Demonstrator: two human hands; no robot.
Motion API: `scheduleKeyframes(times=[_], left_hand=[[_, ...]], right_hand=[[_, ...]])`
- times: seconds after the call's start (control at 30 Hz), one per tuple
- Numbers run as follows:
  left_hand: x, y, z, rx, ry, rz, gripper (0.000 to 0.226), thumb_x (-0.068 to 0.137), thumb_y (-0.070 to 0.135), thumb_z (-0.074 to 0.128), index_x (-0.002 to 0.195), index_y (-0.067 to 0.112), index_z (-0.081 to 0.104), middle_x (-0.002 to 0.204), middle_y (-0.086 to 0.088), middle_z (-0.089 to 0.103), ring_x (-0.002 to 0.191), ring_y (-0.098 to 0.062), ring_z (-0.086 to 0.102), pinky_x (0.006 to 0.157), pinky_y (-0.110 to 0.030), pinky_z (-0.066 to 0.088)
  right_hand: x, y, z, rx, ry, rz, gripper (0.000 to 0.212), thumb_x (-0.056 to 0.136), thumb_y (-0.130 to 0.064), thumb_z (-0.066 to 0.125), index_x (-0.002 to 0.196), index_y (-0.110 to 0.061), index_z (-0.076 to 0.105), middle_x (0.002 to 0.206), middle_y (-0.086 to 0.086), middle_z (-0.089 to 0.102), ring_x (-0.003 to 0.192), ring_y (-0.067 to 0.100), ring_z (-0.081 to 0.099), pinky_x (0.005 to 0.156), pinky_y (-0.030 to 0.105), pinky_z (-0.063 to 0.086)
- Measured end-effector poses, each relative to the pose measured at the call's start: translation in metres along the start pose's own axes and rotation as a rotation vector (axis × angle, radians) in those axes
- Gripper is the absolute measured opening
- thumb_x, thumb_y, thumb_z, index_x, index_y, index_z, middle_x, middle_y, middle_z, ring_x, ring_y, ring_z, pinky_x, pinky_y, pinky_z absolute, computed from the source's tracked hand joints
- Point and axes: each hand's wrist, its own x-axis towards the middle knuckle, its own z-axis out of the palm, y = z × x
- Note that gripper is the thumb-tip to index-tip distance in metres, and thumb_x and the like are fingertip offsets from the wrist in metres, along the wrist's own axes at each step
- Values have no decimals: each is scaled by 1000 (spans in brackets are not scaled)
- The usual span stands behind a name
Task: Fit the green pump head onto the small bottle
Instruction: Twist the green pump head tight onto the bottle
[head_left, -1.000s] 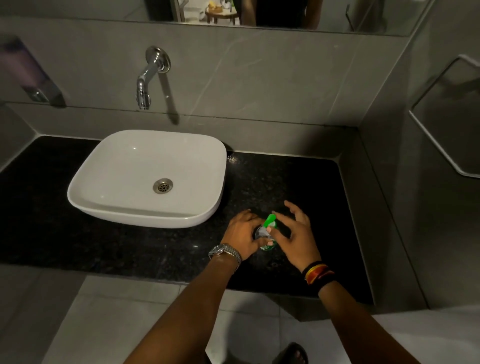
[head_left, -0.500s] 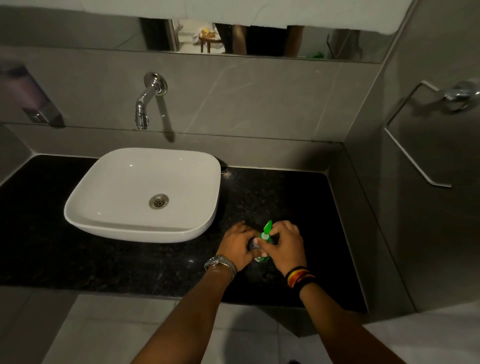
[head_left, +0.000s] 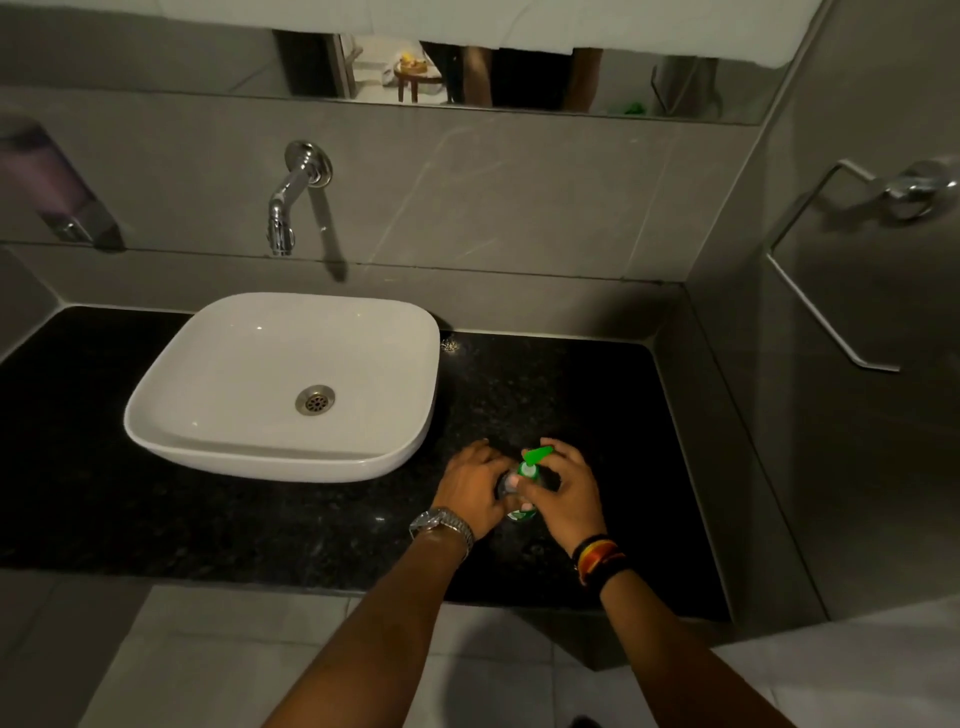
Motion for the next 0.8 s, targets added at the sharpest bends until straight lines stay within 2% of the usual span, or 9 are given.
scheduleKeyframes(times=[0.07, 0.17, 0.23, 0.3, 0.37, 0.47, 0.63, 0.73, 0.8], left_hand=[[0, -2, 1, 12, 7, -8, 56, 72, 61, 67, 112, 22, 69, 114, -8, 69, 128, -36, 52, 109, -49, 42], [0, -2, 3, 21, 2, -24, 56, 70, 65, 63, 109, 26, 69, 111, -5, 70, 125, -34, 54, 108, -48, 43], [0, -2, 4, 30, 2, -29, 51, 72, 59, 64, 110, 26, 70, 112, -5, 70, 124, -33, 55, 109, -46, 43], [-1, -1, 3, 36, 9, -14, 48, 75, 54, 66, 112, 24, 69, 114, -6, 69, 127, -35, 53, 109, -46, 42], [-1, -1, 2, 39, 11, -2, 52, 74, 57, 67, 113, 23, 69, 114, -8, 69, 128, -36, 52, 108, -47, 43], [-2, 0, 3, 41, 15, -20, 51, 74, 53, 75, 114, 23, 69, 116, -9, 69, 130, -36, 50, 108, -46, 41], [-1, 2, 1, 43, 16, -1, 52, 72, 56, 70, 112, 23, 69, 114, -8, 70, 128, -37, 51, 108, -47, 42], [-3, 2, 2, 48, 33, -14, 52, 72, 54, 74, 113, 21, 69, 114, -10, 70, 127, -38, 52, 106, -48, 42], [-4, 3, 2, 55, 44, -24, 51, 73, 56, 71, 111, 23, 69, 113, -9, 70, 124, -37, 54, 107, -47, 43]], right_hand=[[-1, 3, -1, 7, 16, -1, 33, 67, -30, 87, 97, -20, 77, 118, -8, 60, 116, 21, 60, 102, 48, 52], [1, -8, 1, -193, 139, 77, 42, 62, -52, 84, 83, -20, 67, 105, 1, 65, 105, 26, 61, 93, 47, 52], [-2, -11, 7, -185, 145, 88, 48, 64, -54, 84, 93, -19, 69, 116, 2, 64, 112, 26, 59, 96, 45, 50], [-4, -3, 5, -7, 91, 44, 46, 70, -40, 87, 108, -19, 73, 133, -4, 55, 125, 22, 53, 107, 45, 48], [-5, 3, 2, 31, 67, -9, 36, 72, -31, 87, 103, -18, 75, 132, -12, 52, 126, 19, 52, 109, 46, 47], [1, -4, -1, -122, 142, 42, 38, 65, -43, 88, 85, -17, 70, 126, -7, 62, 118, 21, 58, 104, 48, 45], [-1, -5, -7, -83, 35, -60, 39, 72, -37, 84, 106, -21, 74, 143, -3, 52, 130, 22, 50, 109, 47, 43], [-1, -4, -12, -195, 55, -128, 26, 74, -38, 82, 92, -21, 74, 132, -7, 60, 123, 20, 53, 104, 41, 41], [2, -8, -8, -271, 109, -105, 30, 72, -44, 81, 84, -20, 69, 120, -6, 65, 115, 20, 57, 98, 40, 41]])
